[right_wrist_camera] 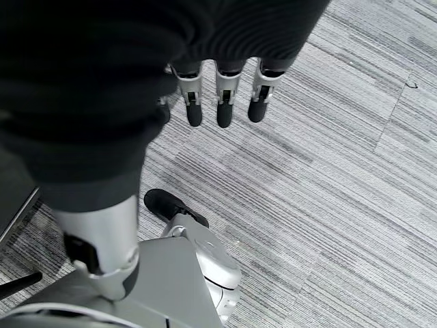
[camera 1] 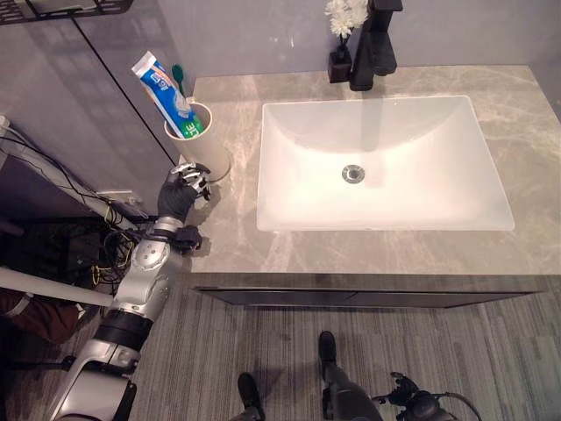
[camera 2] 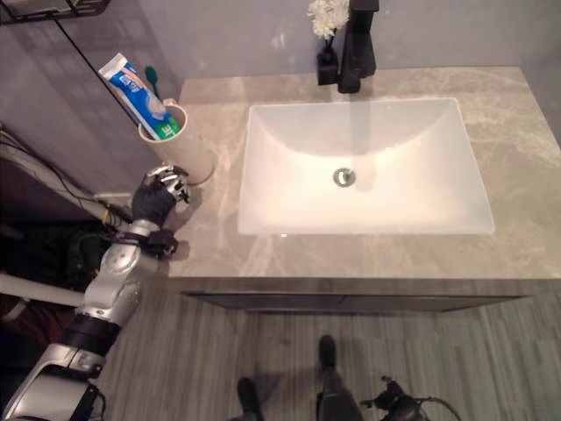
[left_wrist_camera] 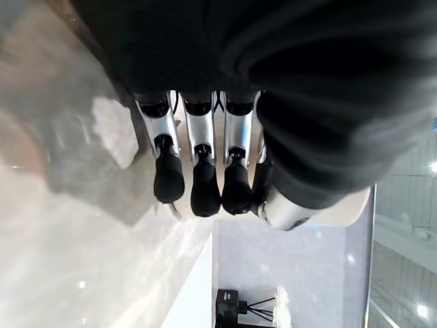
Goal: Put brush and paste in cup on sink, flatten towel.
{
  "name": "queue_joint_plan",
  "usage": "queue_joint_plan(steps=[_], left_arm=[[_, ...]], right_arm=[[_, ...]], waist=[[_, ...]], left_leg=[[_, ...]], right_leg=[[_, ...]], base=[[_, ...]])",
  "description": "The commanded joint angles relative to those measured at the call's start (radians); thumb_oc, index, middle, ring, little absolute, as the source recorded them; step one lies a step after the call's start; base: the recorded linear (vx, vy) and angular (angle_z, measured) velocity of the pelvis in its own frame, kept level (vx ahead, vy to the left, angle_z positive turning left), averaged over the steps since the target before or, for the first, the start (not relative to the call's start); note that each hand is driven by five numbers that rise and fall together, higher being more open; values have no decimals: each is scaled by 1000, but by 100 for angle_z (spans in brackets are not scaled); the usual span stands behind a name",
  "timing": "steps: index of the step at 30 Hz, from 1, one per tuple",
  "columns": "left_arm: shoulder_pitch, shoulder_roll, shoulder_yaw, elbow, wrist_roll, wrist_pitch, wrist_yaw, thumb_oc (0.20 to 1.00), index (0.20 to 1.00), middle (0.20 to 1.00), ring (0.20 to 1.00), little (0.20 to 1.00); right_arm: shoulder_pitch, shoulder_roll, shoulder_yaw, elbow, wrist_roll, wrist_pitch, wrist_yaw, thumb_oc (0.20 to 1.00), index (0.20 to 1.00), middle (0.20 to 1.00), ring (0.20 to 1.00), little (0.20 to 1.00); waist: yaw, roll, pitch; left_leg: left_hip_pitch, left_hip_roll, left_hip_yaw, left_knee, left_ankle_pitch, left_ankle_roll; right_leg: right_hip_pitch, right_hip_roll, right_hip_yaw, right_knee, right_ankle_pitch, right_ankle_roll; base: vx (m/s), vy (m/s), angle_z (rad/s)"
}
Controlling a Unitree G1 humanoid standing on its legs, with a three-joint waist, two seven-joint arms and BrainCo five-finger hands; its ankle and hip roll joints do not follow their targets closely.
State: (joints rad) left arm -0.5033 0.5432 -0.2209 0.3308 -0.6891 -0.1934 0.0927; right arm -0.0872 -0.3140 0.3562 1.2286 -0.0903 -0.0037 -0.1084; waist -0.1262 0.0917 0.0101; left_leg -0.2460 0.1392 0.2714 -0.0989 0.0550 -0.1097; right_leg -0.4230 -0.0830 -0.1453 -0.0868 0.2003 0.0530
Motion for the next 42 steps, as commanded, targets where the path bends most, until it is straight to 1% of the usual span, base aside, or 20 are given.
queue_joint_plan(steps=[1, 6, 7, 9, 15, 20, 25, 28, 29, 32, 33, 34, 36, 42], left_arm=[[-99, 33, -8, 88, 22, -7, 40, 200, 200, 200, 200, 200], [-182, 54, -36, 153, 27, -8, 57, 200, 200, 200, 200, 200], [-228, 70, -54, 183, 39, -9, 65, 200, 200, 200, 200, 200], [-245, 77, -60, 201, 45, -9, 72, 200, 200, 200, 200, 200], [-324, 76, -86, 295, 59, -11, 97, 200, 200, 200, 200, 200], [-455, 91, -128, 417, 58, -12, 127, 200, 200, 200, 200, 200], [-559, 117, -156, 495, 48, -16, 145, 200, 200, 200, 200, 200], [-600, 135, -172, 529, 47, -18, 146, 200, 200, 200, 200, 200], [-609, 140, -174, 539, 44, -18, 148, 200, 200, 200, 200, 200], [-645, 158, -188, 570, 41, -19, 145, 200, 200, 200, 200, 200], [-658, 164, -193, 581, 40, -19, 145, 200, 200, 200, 200, 200], [-670, 169, -196, 596, 37, -18, 146, 200, 200, 200, 200, 200], [-715, 188, -205, 641, 28, -18, 150, 200, 200, 200, 200, 200], [-730, 210, -207, 661, 31, -23, 160, 200, 200, 200, 200, 200]], right_arm=[[-23, 2, 25, -18, 29, -2, -8, 1000, 1000, 1000, 1000, 1000], [-28, 1, 32, -18, 34, 0, -10, 1000, 1000, 1000, 1000, 1000], [-33, 3, 37, -18, 41, -1, -11, 1000, 1000, 1000, 1000, 1000], [-34, 2, 41, -20, 43, -2, -11, 1000, 1000, 1000, 1000, 1000], [-45, 1, 66, -31, 34, -2, -14, 1000, 1000, 1000, 1000, 1000], [-58, 2, 83, -52, 62, -13, -22, 1000, 1000, 1000, 1000, 1000], [-55, 7, 97, -55, 76, -18, -26, 1000, 1000, 1000, 1000, 1000], [-52, 4, 99, -48, 83, -22, -26, 1000, 1000, 1000, 1000, 1000], [-51, 3, 97, -45, 83, -21, -28, 1000, 1000, 1000, 1000, 1000], [-47, -3, 94, -42, 86, -23, -27, 1000, 1000, 1000, 1000, 1000], [-47, -5, 93, -43, 88, -24, -28, 1000, 1000, 1000, 1000, 1000], [-46, -7, 92, -43, 94, -25, -30, 1000, 1000, 1000, 1000, 1000], [-44, -9, 96, -52, 106, -33, -31, 1000, 1000, 1000, 1000, 1000], [-45, -2, 108, -74, 114, -45, -30, 1000, 1000, 1000, 1000, 1000]], waist=[[-26, -16, 75], [-32, -16, 80], [-35, -17, 84], [-36, -18, 85], [-42, -20, 94], [-56, -23, 110], [-67, -25, 120], [-72, -26, 124], [-69, -17, 120], [-71, -17, 119], [-76, -27, 122], [-73, -18, 118], [-76, -21, 119], [-73, -30, 121]], left_leg=[[79, 34, 19, 12, 0, -52], [69, 36, 16, 12, 4, -54], [63, 37, 17, 12, 7, -55], [60, 36, 16, 12, 8, -56], [42, 34, 12, 12, 12, -57], [20, 31, 13, 12, 18, -59], [-1, 35, 15, 12, 23, -63], [-10, 37, 14, 12, 25, -65], [-2, 42, 5, 12, 1, -71], [-10, 43, 7, 12, 1, -73], [-23, 39, 16, 12, 26, -68], [-16, 46, 6, 12, 3, -74], [-28, 51, 3, 12, 6, -77], [-44, 59, 4, 12, 13, -83]], right_leg=[[7, -41, -1, 0, 3, 85], [-3, -40, 0, 0, 5, 87], [-9, -41, 0, 0, 8, 87], [-12, -40, 0, 0, 8, 87], [-26, -44, 4, 0, 16, 91], [-51, -42, 17, 0, 26, 92], [-74, -35, 24, 0, 33, 92], [-84, -32, 27, 0, 35, 92], [-77, -25, 35, 0, 14, 104], [-87, -23, 42, 0, 17, 104], [-101, -28, 36, 0, 38, 93], [-95, -21, 43, 0, 17, 105], [-109, -15, 47, 0, 19, 106], [-123, -4, 50, 0, 22, 105]], base=[[0, 0, 0], [0, 0, 0], [0, 0, 0], [0, 0, 0], [-4, -4, -2], [0, 0, 0], [-1, -11, -4], [29, -1, -2], [88, 20, 0], [17, -16, -4], [25, -18, -3], [0, 0, 0], [58, 3, 0], [4, -4, -1]])
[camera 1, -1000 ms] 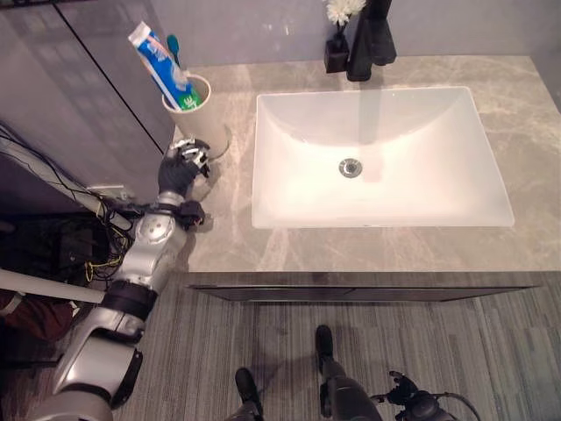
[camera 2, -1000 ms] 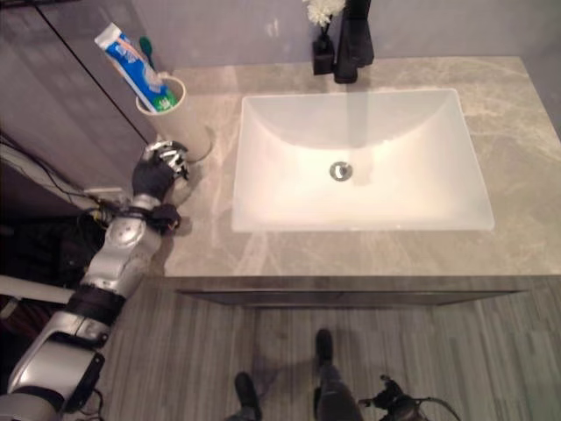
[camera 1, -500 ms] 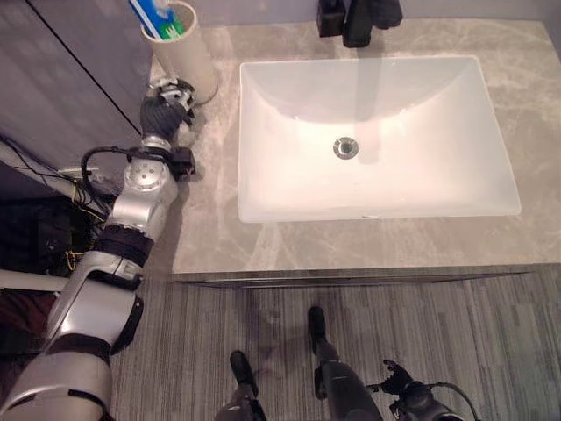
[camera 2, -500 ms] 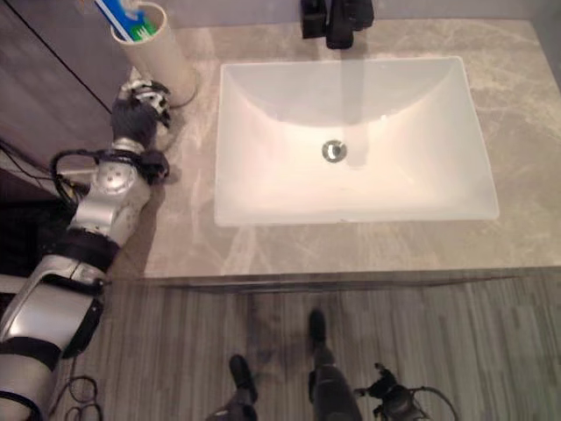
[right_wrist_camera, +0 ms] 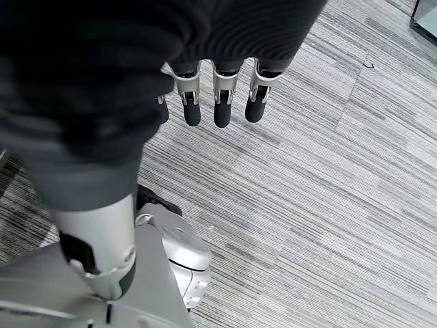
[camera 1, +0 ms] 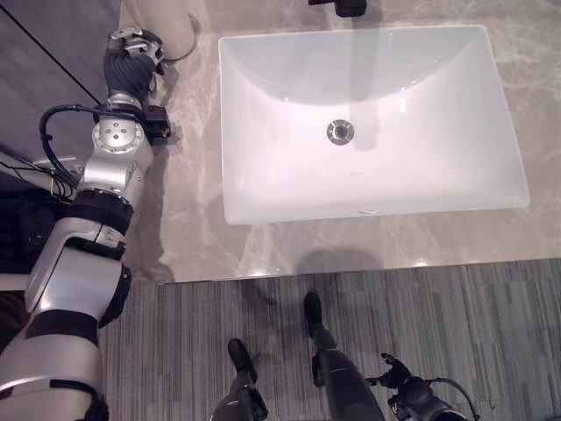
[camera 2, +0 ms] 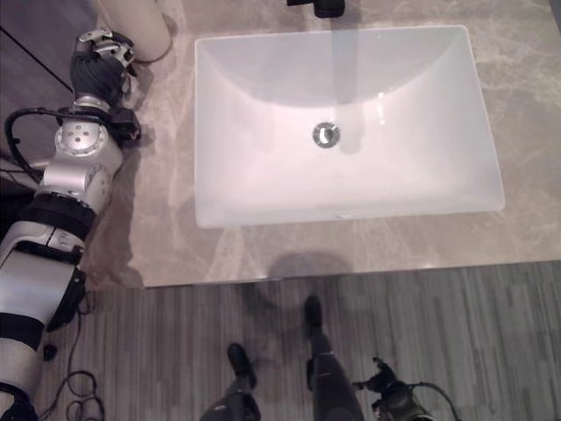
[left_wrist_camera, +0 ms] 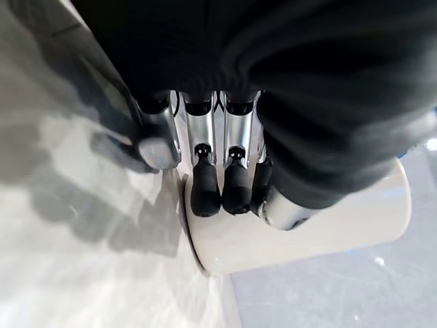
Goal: Put brush and paste in cup on sink, flatten towel.
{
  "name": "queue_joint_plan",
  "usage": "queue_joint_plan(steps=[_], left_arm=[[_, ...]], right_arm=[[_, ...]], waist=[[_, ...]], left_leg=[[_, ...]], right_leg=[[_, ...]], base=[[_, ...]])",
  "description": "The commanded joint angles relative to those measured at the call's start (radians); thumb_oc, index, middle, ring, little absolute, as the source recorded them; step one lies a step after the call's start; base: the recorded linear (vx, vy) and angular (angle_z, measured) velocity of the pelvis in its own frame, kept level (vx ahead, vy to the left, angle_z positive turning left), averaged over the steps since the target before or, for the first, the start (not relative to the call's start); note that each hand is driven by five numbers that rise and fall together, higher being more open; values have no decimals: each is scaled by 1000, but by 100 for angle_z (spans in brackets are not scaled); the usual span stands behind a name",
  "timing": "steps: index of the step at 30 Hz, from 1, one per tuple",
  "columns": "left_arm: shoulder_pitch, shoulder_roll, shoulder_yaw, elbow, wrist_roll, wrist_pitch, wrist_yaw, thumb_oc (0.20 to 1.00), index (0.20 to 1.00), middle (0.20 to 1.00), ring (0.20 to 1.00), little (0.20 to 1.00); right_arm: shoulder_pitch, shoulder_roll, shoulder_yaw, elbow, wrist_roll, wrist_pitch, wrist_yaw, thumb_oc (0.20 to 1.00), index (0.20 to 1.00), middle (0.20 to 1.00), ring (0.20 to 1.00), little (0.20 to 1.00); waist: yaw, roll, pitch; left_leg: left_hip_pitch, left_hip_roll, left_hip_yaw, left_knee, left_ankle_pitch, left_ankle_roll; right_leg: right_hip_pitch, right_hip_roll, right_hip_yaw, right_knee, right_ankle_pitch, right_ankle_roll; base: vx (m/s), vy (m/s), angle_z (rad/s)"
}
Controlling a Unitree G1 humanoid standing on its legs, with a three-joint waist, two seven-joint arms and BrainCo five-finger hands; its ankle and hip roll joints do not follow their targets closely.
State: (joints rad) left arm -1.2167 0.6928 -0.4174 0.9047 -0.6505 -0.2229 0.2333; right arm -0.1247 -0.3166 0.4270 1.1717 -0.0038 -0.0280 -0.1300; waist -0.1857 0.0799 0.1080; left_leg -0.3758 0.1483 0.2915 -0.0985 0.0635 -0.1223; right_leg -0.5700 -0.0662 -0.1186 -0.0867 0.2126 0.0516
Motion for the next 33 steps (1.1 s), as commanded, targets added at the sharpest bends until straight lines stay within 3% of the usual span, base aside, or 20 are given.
queue_joint_plan(steps=[1, 26, 33], left_arm=[[-12, 60, -7, 86, -7, 6, 22, 200, 200, 200, 200, 200], [-77, 78, -36, 191, 55, 6, 38, 200, 200, 200, 200, 200], [-49, 77, -22, 230, 146, 16, 83, 200, 200, 200, 200, 200]], right_arm=[[-6, 3, 40, -18, 26, -21, -8, 1000, 1000, 1000, 1000, 1000], [37, -16, 35, -29, 59, -47, -6, 1000, 1000, 1000, 1000, 1000], [47, -21, 43, -70, 75, -70, -7, 1000, 1000, 1000, 1000, 1000]], waist=[[-13, -18, 23], [-37, -30, -4], [-47, -53, -8]], left_leg=[[86, 51, -15, 11, 5, -71], [82, 100, 4, 11, 32, -98], [103, 122, 20, 11, 49, -108]], right_leg=[[23, -20, 24, -1, 10, 106], [-15, 33, 46, -1, 2, 91], [-15, 67, 66, -1, 2, 83]], base=[[0, 0, 0], [15, -15, -3], [28, -29, -10]])
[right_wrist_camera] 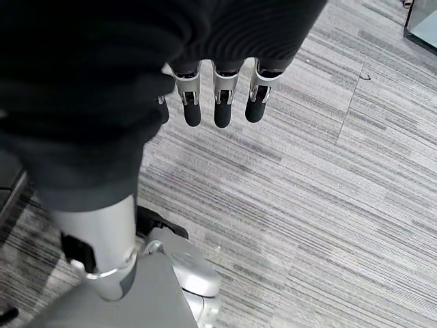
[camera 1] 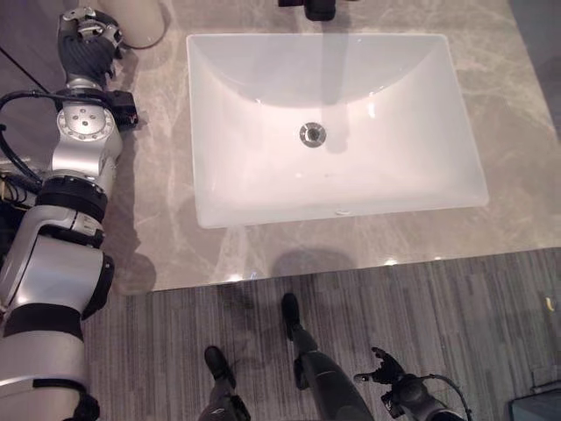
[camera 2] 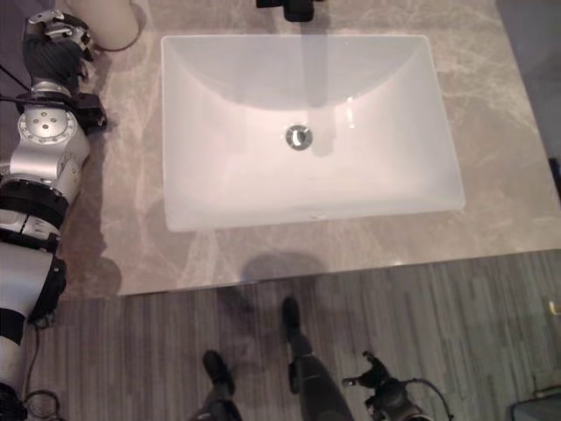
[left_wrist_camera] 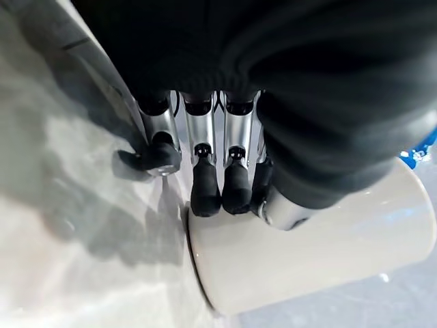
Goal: Put brush and paste in cup on sink, flatten towel.
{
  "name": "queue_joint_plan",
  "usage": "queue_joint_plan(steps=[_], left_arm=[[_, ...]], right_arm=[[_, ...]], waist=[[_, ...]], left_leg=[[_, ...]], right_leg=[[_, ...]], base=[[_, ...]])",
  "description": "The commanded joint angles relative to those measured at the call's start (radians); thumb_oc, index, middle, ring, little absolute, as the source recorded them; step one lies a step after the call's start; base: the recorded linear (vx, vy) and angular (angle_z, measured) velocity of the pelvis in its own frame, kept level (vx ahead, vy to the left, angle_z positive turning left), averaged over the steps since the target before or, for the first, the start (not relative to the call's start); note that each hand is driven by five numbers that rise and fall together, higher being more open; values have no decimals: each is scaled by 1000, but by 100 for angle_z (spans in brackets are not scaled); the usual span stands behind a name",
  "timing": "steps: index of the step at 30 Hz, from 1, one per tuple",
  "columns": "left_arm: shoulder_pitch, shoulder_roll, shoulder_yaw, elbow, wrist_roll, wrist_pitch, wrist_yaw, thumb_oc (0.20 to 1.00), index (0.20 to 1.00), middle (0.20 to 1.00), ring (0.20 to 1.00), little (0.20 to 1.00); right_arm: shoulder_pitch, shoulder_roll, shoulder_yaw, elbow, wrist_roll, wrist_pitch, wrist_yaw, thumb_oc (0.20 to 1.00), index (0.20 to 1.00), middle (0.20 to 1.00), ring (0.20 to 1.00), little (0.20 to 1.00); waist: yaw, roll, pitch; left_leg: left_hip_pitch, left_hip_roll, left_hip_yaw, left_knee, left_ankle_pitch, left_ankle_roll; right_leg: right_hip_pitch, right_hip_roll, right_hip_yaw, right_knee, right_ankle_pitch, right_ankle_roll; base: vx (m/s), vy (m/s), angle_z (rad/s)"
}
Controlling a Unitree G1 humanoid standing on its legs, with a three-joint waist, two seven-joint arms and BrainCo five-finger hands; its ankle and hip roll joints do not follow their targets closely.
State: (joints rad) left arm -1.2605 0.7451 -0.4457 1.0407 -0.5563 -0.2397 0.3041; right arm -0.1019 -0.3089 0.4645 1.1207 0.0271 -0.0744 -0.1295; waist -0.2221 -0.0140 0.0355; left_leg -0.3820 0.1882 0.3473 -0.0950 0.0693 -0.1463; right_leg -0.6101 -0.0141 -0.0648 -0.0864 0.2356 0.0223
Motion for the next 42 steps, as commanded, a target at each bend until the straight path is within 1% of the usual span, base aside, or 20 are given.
queue_joint_plan(steps=[1, 3, 4, 10, 13, 16, 17, 18, 19, 20, 23, 25, 33, 35, 36, 37, 38, 39, 40, 42], left_arm=[[-5, 27, 4, 98, 67, 34, 16, 200, 200, 200, 200, 200], [-7, 29, 1, 95, 83, 33, 24, 200, 200, 200, 200, 200], [-11, 43, -25, 85, 141, 33, 24, 200, 200, 200, 200, 200], [-16, 32, -58, 28, 161, 15, 22, 200, 200, 200, 200, 200], [-21, 21, -55, 30, 168, 10, 37, 200, 200, 200, 200, 200], [-16, 36, -49, 36, 194, 8, 55, 200, 200, 200, 200, 200], [-27, 58, -59, 73, 260, 28, 99, 200, 200, 200, 200, 200], [-29, 57, -59, 74, 261, 28, 100, 200, 200, 200, 200, 200], [-46, 58, -53, 118, 275, 51, 125, 200, 200, 200, 200, 200], [-64, 58, -56, 139, 277, 62, 129, 200, 200, 200, 200, 200], [-138, 82, -69, 164, 210, 57, 116, 200, 200, 200, 200, 200], [-159, 96, -85, 169, 208, 58, 108, 200, 200, 200, 200, 200], [-165, 100, -117, 126, 220, 28, 98, 200, 200, 200, 200, 200], [-129, 82, -87, 112, 242, 23, 144, 200, 200, 200, 200, 200], [-125, 81, -83, 109, 244, 23, 146, 200, 200, 200, 200, 200], [-106, 68, -65, 111, 264, 30, 178, 200, 200, 200, 200, 200], [-74, 44, -26, 101, 265, 29, 214, 200, 200, 200, 200, 200], [-3, -1, 40, 54, 260, 20, 260, 200, 200, 200, 200, 200], [3, -2, 44, 50, 262, 22, 262, 200, 200, 200, 200, 200], [107, -32, 112, -51, 274, 2, 294, 200, 200, 200, 200, 200]], right_arm=[[31, -30, 6, -24, 44, -27, -5, 1000, 1000, 1000, 1000, 1000], [33, -32, 5, -29, 45, -29, -6, 1000, 1000, 1000, 1000, 1000], [38, -36, 4, -29, 48, -33, -3, 1000, 1000, 1000, 1000, 1000], [53, -40, 0, -5, 35, -33, -2, 1000, 1000, 1000, 1000, 1000], [51, -40, -3, 0, 38, -37, -5, 1000, 1000, 1000, 1000, 1000], [49, -43, 0, -21, 43, -44, -8, 1000, 1000, 1000, 1000, 1000], [55, -45, 4, -37, 38, -56, -13, 1000, 1000, 1000, 1000, 1000], [55, -44, 4, -36, 38, -56, -13, 1000, 1000, 1000, 1000, 1000], [56, -43, 9, -34, 36, -60, -18, 1000, 1000, 1000, 1000, 1000], [54, -45, 10, -32, 37, -60, -21, 1000, 1000, 1000, 1000, 1000], [53, -52, 4, -19, 43, -54, -24, 1000, 1000, 1000, 1000, 1000], [55, -55, 4, -12, 43, -51, -22, 1000, 1000, 1000, 1000, 1000], [67, -64, -2, 3, 39, -51, -16, 1000, 1000, 1000, 1000, 1000], [67, -59, -1, 11, 34, -55, -24, 1000, 1000, 1000, 1000, 1000], [68, -60, -1, 11, 33, -55, -25, 1000, 1000, 1000, 1000, 1000], [62, -52, 0, 17, 34, -57, -31, 1000, 1000, 1000, 1000, 1000], [58, -45, 1, 22, 31, -56, -37, 1000, 1000, 1000, 1000, 1000], [55, -34, 1, 28, 26, -53, -46, 1000, 1000, 1000, 1000, 1000], [57, -35, 2, 28, 26, -53, -46, 1000, 1000, 1000, 1000, 1000], [54, -29, -11, 38, 17, -46, -58, 1000, 1000, 1000, 1000, 1000]], waist=[[-13, 41, 64], [-15, 40, 65], [-18, 39, 67], [-14, 46, 67], [-15, 50, 65], [-18, 53, 65], [-19, 52, 62], [-19, 52, 62], [-20, 52, 60], [-21, 53, 59], [-19, 61, 58], [-18, 65, 57], [-14, 72, 53], [-11, 67, 51], [-11, 68, 51], [-10, 66, 50], [-9, 63, 49], [-7, 57, 50], [-7, 58, 49], [5, 50, 52]], left_leg=[[113, 86, -29, 8, 46, -85], [117, 88, -26, 8, 46, -86], [121, 92, -21, 8, 45, -86], [125, 95, -27, 8, 53, -87], [126, 94, -28, 8, 51, -87], [128, 94, -25, 8, 51, -89], [120, 96, -31, 8, 58, -92], [119, 96, -32, 8, 59, -92], [115, 97, -33, 8, 60, -93], [113, 98, -32, 8, 58, -93], [104, 102, -34, 8, 56, -93], [101, 102, -34, 8, 53, -93], [93, 104, -39, 8, 58, -95], [98, 107, -35, 8, 53, -96], [98, 107, -35, 8, 53, -96], [103, 108, -34, 8, 51, -96], [112, 109, -31, 8, 52, -97], [131, 112, -26, 8, 52, -95], [132, 112, -26, 8, 51, -96], [157, 110, -27, 8, 49, -90]], right_leg=[[24, 18, 15, -1, -23, 111], [24, 21, 18, -1, -25, 110], [20, 27, 24, -1, -25, 106], [21, 29, 20, -1, -30, 103], [20, 27, 19, -1, -32, 103], [19, 28, 21, -1, -30, 104], [14, 27, 19, -1, -28, 105], [14, 27, 18, -1, -28, 105], [11, 28, 17, -1, -28, 105], [9, 28, 17, -1, -28, 105], [0, 31, 19, -1, -27, 107], [-4, 30, 18, -1, -27, 107], [-9, 27, 8, -1, -27, 106], [-4, 25, 7, -1, -28, 106], [-4, 26, 7, -1, -28, 106], [-1, 26, 7, -1, -28, 106], [5, 28, 6, -1, -31, 104], [23, 29, 4, -1, -38, 101], [24, 29, 5, -1, -38, 101], [50, 29, 3, -1, -51, 95]], base=[[31, -21, -8], [23, -12, -12], [15, -9, -14], [19, -14, -6], [11, -6, 0], [0, 0, 0], [0, 0, 0], [0, 0, 0], [0, 0, 0], [0, 0, 0], [3, 2, -1], [0, 0, 0], [0, 0, 0], [0, 0, 0], [0, 0, 0], [0, 0, 0], [0, 0, 0], [0, 0, 0], [24, -17, -3], [24, -12, -4]])
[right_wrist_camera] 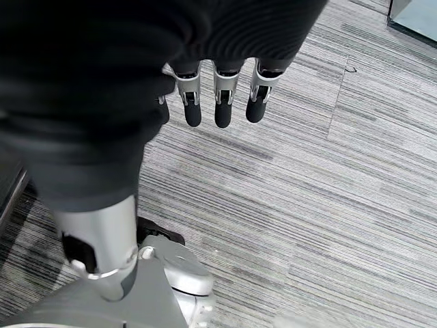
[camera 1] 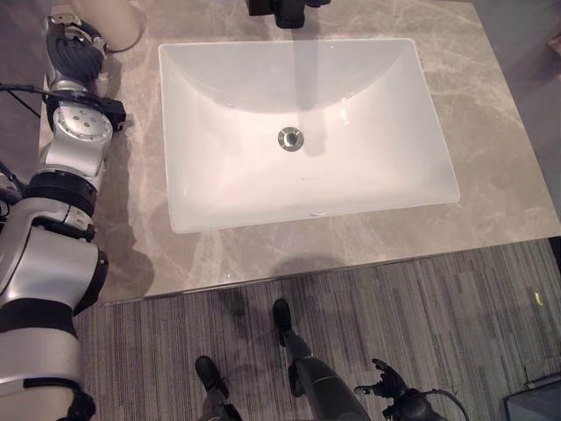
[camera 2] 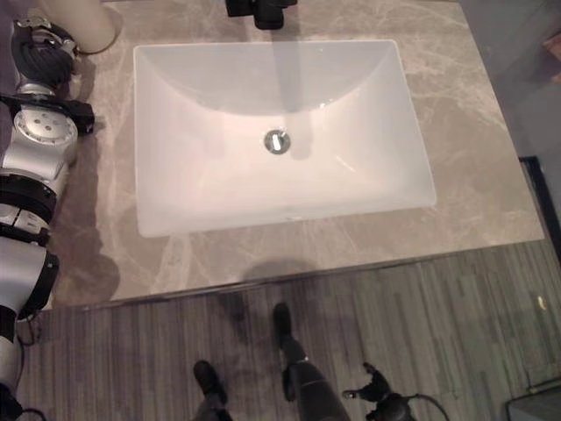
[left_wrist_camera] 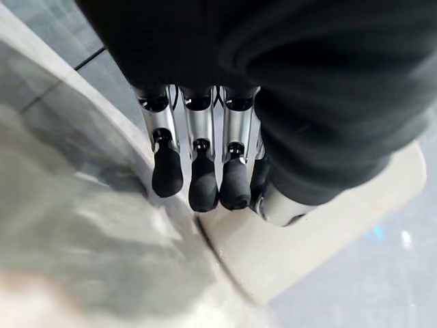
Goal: Put brush and paste in cup on sink, flatten towel.
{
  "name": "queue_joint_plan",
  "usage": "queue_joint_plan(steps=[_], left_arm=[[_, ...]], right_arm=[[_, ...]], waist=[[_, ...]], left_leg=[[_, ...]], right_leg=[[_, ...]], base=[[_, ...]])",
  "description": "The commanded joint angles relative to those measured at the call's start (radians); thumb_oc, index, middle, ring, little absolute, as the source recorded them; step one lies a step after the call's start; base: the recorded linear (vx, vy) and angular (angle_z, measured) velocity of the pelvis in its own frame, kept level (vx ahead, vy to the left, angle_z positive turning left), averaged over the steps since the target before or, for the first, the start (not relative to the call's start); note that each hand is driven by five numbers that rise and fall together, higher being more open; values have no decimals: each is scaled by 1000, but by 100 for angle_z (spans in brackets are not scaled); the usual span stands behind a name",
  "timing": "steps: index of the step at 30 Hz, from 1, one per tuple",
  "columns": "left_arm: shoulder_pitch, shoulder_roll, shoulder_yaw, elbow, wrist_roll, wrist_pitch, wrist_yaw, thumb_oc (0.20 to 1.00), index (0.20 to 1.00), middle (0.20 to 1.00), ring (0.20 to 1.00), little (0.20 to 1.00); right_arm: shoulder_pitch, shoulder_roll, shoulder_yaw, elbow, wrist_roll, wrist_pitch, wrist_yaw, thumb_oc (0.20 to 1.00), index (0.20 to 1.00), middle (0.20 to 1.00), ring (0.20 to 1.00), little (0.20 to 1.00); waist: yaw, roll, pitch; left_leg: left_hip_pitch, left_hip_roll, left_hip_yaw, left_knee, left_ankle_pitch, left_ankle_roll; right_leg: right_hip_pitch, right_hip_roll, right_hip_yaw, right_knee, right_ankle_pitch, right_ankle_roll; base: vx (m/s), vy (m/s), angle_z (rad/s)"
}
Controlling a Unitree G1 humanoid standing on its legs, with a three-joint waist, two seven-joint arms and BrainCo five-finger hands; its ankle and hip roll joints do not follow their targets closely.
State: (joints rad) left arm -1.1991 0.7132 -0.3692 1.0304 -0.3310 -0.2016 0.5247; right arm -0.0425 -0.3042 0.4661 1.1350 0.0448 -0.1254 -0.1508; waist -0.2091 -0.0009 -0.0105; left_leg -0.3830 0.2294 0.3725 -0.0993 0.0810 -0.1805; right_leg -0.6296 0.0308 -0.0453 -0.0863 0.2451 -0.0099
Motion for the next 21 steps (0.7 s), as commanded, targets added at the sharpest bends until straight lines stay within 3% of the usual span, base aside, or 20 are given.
queue_joint_plan(steps=[1, 2, 4, 5, 9, 15, 20, 21], left_arm=[[116, -12, 80, -96, 41, -48, 80, 200, 200, 200, 200, 200], [118, -12, 81, -98, 42, -47, 80, 200, 200, 200, 200, 200], [364, -37, 245, -288, 30, -109, 104, 200, 200, 200, 200, 200], [371, -38, 250, -293, 32, -107, 105, 200, 200, 200, 200, 200], [717, -139, 447, -578, 37, -181, 88, 200, 200, 200, 200, 200], [958, -226, 583, -784, 46, -211, 33, 200, 200, 200, 200, 200], [1110, -269, 647, -899, 87, -222, -17, 200, 200, 200, 200, 200], [1171, -289, 665, -945, 102, -222, -37, 200, 200, 200, 200, 200]], right_arm=[[-3, -35, -22, 31, -8, 7, -39, 1000, 1000, 1000, 1000, 1000], [-2, -36, -22, 31, -8, 7, -39, 1000, 1000, 1000, 1000, 1000], [-4, -30, -64, 64, -29, 24, -41, 1000, 1000, 1000, 1000, 1000], [-3, -32, -62, 64, -29, 24, -41, 1000, 1000, 1000, 1000, 1000], [12, -40, -150, 125, -54, 41, -35, 1000, 1000, 1000, 1000, 1000], [40, -58, -221, 162, -66, 51, -19, 1000, 1000, 1000, 1000, 1000], [64, -46, -233, 178, -88, 55, 2, 1000, 1000, 1000, 1000, 1000], [69, -32, -243, 186, -85, 57, 12, 1000, 1000, 1000, 1000, 1000]], waist=[[-4, 37, 98], [-5, 37, 97], [15, 12, 91], [14, 14, 92], [46, 9, 70], [74, 11, 40], [98, -2, 24], [118, -9, 16]], left_leg=[[176, 66, -53, 12, 33, -52], [177, 66, -53, 12, 33, -52], [226, 56, -44, 12, 52, -41], [229, 56, -43, 12, 52, -41], [299, 53, -43, 12, 43, -33], [352, 43, -52, 12, 45, -24], [388, 30, -63, 12, 44, -13], [404, 21, -75, 12, 39, -4]], right_leg=[[86, -17, -18, -1, -65, 125], [87, -17, -18, -1, -65, 125], [144, -23, -30, -1, -67, 105], [147, -23, -30, -1, -68, 105], [226, -31, -49, -1, -99, 100], [293, -44, -73, -1, -117, 101], [348, -58, -87, -1, -125, 105], [377, -68, -99, -1, -130, 107]], base=[[21, -9, -4], [-38, -47, -3], [-29, -50, 1], [60, 2, -3], [64, 20, 2], [57, 58, 16], [4, 67, 12], [-12, 48, 10]])
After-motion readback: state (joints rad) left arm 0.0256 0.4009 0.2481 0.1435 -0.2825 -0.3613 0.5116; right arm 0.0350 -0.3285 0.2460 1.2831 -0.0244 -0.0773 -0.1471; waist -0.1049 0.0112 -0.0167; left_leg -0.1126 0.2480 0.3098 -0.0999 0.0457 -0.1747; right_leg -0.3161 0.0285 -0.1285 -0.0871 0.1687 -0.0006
